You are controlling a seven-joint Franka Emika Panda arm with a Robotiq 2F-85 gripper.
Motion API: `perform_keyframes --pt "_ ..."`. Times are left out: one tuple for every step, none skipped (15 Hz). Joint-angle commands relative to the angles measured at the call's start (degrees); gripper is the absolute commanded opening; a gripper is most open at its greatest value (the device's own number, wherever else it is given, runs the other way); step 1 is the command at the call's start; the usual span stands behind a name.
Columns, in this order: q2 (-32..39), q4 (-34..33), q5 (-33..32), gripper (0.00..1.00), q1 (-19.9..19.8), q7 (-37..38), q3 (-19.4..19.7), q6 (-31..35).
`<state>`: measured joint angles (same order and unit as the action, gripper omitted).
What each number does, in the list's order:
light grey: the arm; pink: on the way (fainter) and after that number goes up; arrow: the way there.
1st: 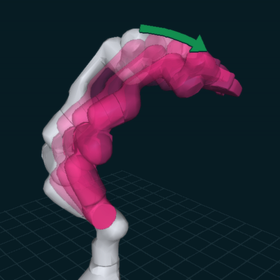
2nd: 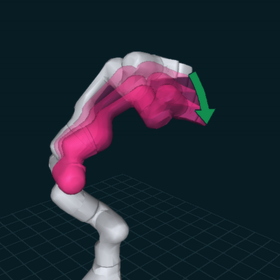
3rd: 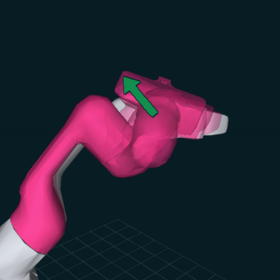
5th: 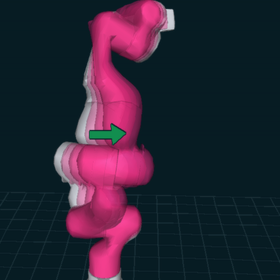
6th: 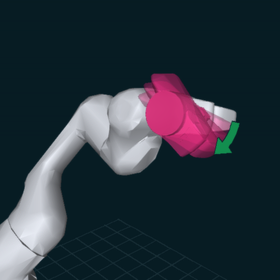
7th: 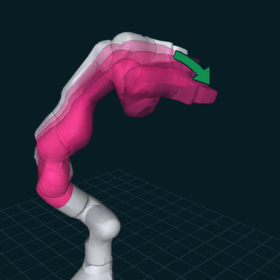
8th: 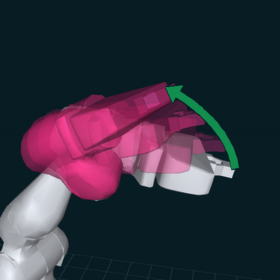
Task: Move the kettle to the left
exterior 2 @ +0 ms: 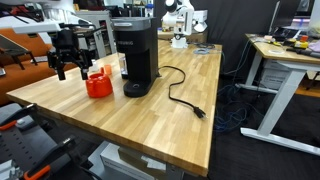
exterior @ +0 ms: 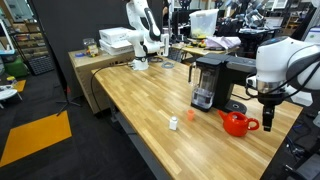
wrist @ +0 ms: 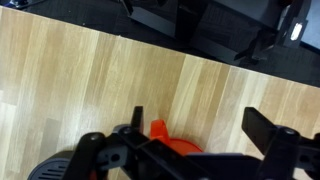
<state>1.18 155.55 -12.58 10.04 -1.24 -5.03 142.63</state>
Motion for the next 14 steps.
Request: perform_keyframes --pt "5.6 -3.9 -2.5 1.0 -0.9 2.6 -0.5 0.0" --pt "7.1 -5.1 -1.6 1.0 -0.9 1.6 -0.5 -0.9" --pt "4.5 -2.8 -1.1 1.0 -0.7 1.5 -0.7 0.0" --pt "5.8 -3.7 -1.1 1.0 -0.7 1.5 -0.6 0.0" --pt "6.7 -4.3 -1.2 1.0 -0.6 1.5 -0.6 -0.1" --pt "7.1 -4.7 -1.2 1.0 -0.6 1.5 -0.5 -0.1" --pt "7.2 -4.7 -1.2 1.0 -0.6 1.5 -0.5 -0.1" --pt "7.2 -4.8 -1.2 1.0 -0.6 1.5 -0.5 -0.1" --pt "7.2 -4.8 -1.2 1.0 -0.6 1.5 -0.5 -0.1" --pt "7.2 -4.8 -1.2 1.0 -0.6 1.5 -0.5 -0.1" --pt "7.2 -4.8 -1.2 1.0 -0.6 1.5 -0.5 -0.1" --pt "7.4 -5.0 -1.7 1.0 -0.6 2.2 -0.3 -0.3" --pt "7.4 -5.3 -3.2 1.0 -0.4 3.7 0.1 -0.5" --pt "7.5 -5.7 -3.8 1.0 -0.3 4.7 0.4 -0.7"
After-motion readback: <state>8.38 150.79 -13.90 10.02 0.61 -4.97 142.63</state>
